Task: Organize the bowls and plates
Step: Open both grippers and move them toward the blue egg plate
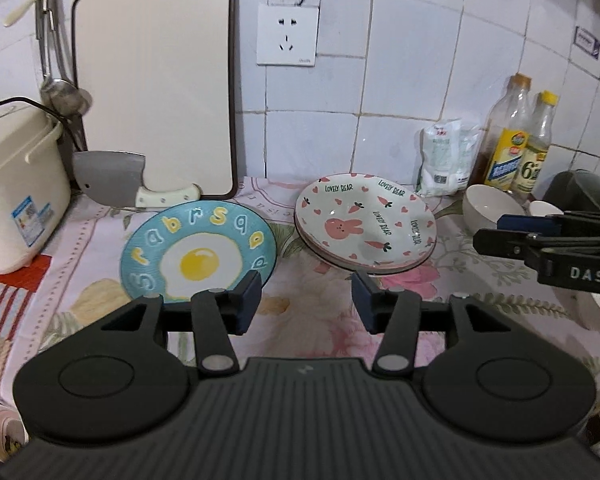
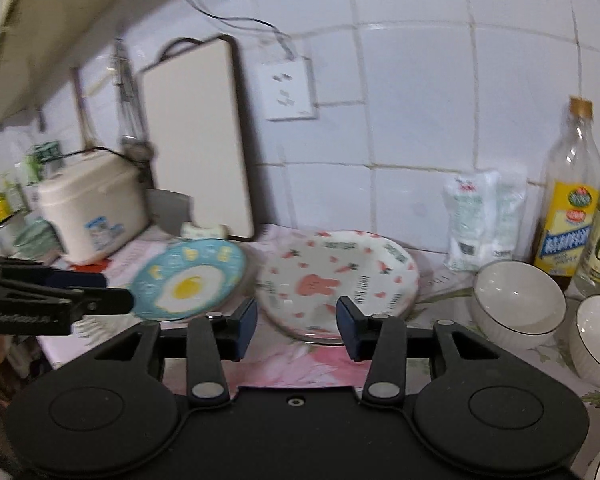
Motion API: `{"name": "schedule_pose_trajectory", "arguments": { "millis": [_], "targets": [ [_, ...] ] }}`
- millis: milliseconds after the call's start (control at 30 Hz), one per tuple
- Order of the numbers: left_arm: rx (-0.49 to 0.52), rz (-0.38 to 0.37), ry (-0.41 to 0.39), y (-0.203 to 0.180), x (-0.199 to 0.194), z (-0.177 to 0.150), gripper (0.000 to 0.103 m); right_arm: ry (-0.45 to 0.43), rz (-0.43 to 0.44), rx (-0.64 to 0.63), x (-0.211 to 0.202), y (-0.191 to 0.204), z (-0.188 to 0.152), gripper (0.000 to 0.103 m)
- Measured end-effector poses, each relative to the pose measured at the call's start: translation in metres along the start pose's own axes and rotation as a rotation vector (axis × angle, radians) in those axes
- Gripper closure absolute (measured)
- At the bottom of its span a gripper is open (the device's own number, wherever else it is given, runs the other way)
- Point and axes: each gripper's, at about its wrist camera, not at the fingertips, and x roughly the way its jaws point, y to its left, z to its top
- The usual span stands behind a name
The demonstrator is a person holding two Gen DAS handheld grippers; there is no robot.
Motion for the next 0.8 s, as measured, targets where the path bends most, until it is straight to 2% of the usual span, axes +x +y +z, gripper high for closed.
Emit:
{"name": "schedule_pose_trajectory", "arguments": {
  "millis": [167, 400, 567, 800],
  "targets": [
    [0.002, -0.024, -0.017, 0.017, -0.033, -0.006, 0.045, -0.018, 0.089, -0.028, -0.021, 0.028, 0.002, 0.046],
    [0.008, 0.003, -0.073, 0.047, -0.059, -0.022, 0.038, -0.025, 0.184, -0.056, -0.022, 0.068, 0.001, 0.040],
    [-0.016, -0.001, -0.102, 0.076, -0.060, -0.036, 0.037, -0.010, 0.239, -0.057, -0.004, 0.092, -0.003, 0.037],
    [-0.038, 0.014, -0.122, 0.114, -0.031, -0.050, 0.036, 0.034, 0.259, -0.003, 0.045, 0.104, -0.013, 0.037]
  ]
}}
